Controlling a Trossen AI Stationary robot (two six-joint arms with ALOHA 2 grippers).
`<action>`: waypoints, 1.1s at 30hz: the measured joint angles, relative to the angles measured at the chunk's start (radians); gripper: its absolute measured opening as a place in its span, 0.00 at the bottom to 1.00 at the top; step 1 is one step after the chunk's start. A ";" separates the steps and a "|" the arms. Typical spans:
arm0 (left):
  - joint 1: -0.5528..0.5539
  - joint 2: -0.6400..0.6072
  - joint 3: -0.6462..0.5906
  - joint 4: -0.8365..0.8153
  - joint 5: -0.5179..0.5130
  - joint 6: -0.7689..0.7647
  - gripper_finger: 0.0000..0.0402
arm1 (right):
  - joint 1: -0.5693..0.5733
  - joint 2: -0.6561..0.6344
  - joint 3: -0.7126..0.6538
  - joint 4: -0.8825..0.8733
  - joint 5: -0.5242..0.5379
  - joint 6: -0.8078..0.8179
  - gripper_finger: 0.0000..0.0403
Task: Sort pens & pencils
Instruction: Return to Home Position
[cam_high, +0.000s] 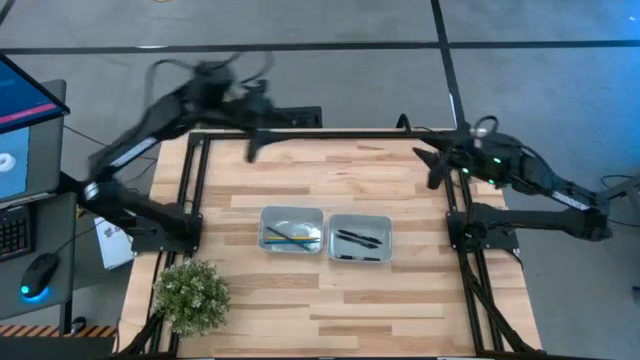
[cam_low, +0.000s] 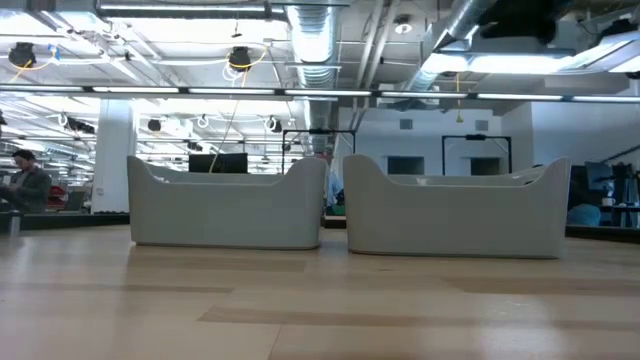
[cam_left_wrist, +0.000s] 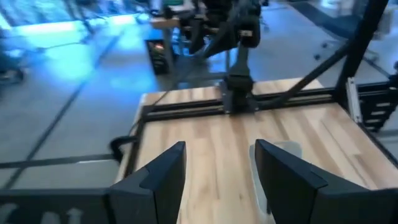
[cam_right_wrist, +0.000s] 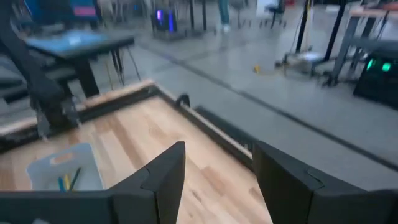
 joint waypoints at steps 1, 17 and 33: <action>0.014 -0.062 -0.056 0.005 -0.006 0.000 0.46 | 0.000 -0.049 -0.028 0.004 0.002 -0.001 0.52; 0.047 -0.999 -1.144 0.538 -0.332 -0.255 0.46 | 0.000 -0.594 -0.450 0.176 0.001 0.013 0.52; 0.046 -1.340 -1.464 0.538 -0.405 -0.361 0.46 | 0.000 -0.597 -0.732 0.469 0.004 0.078 0.52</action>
